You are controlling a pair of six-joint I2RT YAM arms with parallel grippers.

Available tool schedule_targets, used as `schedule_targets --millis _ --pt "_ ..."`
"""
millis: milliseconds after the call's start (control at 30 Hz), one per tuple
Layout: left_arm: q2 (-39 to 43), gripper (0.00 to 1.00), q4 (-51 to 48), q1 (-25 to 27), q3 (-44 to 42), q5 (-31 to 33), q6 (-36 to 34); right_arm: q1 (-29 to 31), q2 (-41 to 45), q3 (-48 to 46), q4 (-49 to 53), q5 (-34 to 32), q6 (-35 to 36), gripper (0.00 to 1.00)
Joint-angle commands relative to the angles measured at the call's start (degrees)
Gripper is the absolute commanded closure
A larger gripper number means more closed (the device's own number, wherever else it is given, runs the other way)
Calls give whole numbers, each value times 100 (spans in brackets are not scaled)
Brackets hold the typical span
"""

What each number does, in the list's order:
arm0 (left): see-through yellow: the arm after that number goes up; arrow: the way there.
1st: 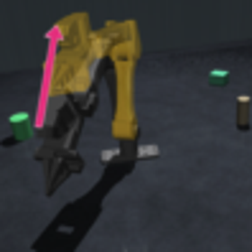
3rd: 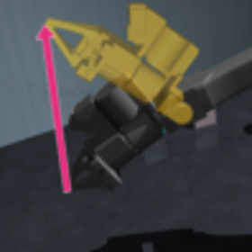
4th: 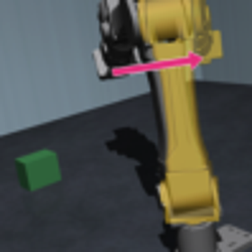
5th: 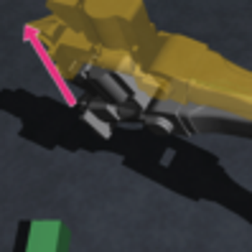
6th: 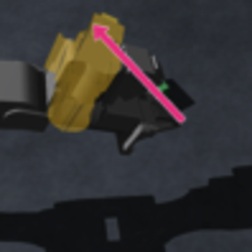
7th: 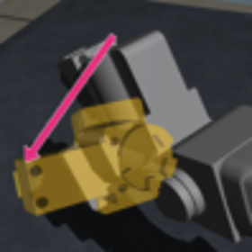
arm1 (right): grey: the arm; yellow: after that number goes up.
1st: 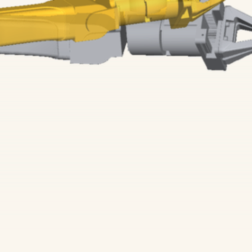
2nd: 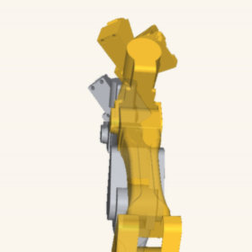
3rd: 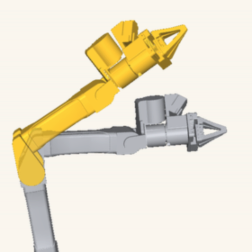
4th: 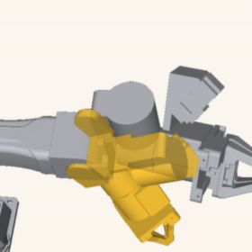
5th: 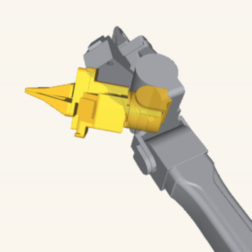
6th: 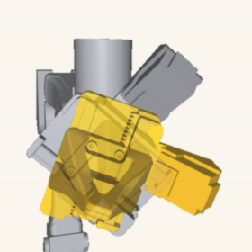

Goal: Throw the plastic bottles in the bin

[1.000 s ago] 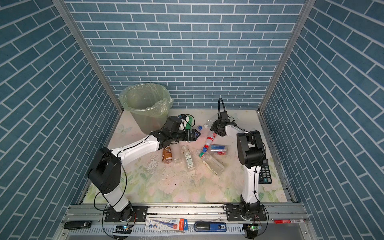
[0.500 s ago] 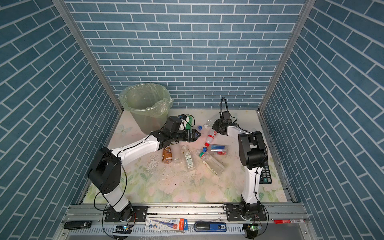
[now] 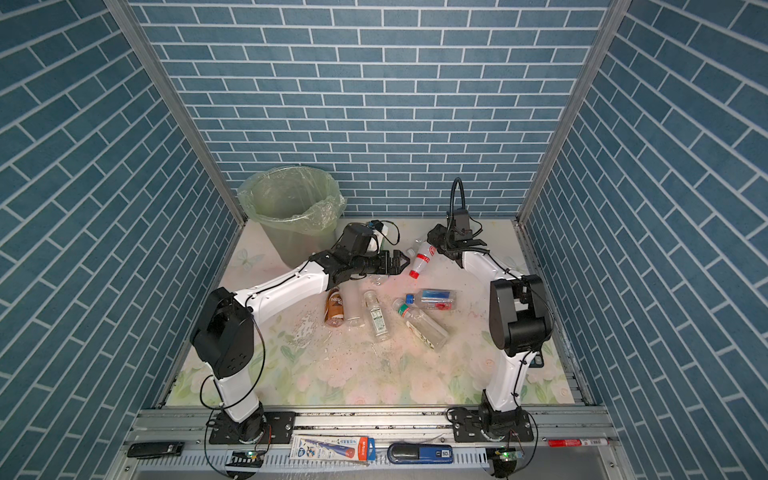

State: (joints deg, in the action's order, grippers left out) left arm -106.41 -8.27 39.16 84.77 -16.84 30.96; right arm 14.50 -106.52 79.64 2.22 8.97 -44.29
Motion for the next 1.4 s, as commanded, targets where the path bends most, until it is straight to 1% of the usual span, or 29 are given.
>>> schedule_targets --millis 0,233,400,433,533,767,1000,1167,1367 --pt "-313 1 -290 90 445 -86 -143 -11 412 -13 1 126 -177 57" --pt "-773 1 -417 127 989 -122 -169 17 804 -28 -3 263 -299 59" --pt "-939 11 -430 189 1179 -187 -205 103 879 49 -22 351 -360 59" --pt "-968 14 -436 202 1211 -203 -213 121 879 65 -29 352 -361 59" --pt "-983 27 -447 239 1243 -198 -255 173 880 96 -63 342 -383 59" --pt "-969 46 -354 260 1166 -235 -242 247 826 122 -177 395 -525 60" --pt "-969 60 -337 261 1134 -252 -272 290 839 158 -196 404 -558 60" --pt "-861 70 -322 255 1069 -163 -323 288 877 101 -195 430 -572 55" --pt "-842 74 -432 251 1074 -80 -380 299 944 3 -226 469 -589 52"
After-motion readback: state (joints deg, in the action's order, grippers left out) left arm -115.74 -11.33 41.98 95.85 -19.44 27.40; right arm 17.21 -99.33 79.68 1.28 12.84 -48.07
